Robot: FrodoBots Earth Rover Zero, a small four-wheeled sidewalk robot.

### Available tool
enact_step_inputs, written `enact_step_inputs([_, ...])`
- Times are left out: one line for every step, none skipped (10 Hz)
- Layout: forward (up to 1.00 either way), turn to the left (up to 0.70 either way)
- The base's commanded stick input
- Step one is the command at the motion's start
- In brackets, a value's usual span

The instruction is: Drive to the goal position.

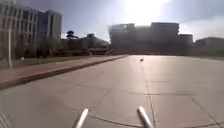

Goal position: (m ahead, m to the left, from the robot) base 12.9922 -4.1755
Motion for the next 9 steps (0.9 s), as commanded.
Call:
enact_step_inputs([1.0,-0.02])
enact_step_inputs([1.0,-0.02])
enact_step_inputs([1.0,-0.02])
enact_step_inputs([1.0,-0.02])
enact_step_inputs([1.0,-0.02])
enact_step_inputs([1.0,-0.02])
enact_step_inputs([1.0,-0.02])
enact_step_inputs([1.0,-0.02])
enact_step_inputs([1.0,-0.02])
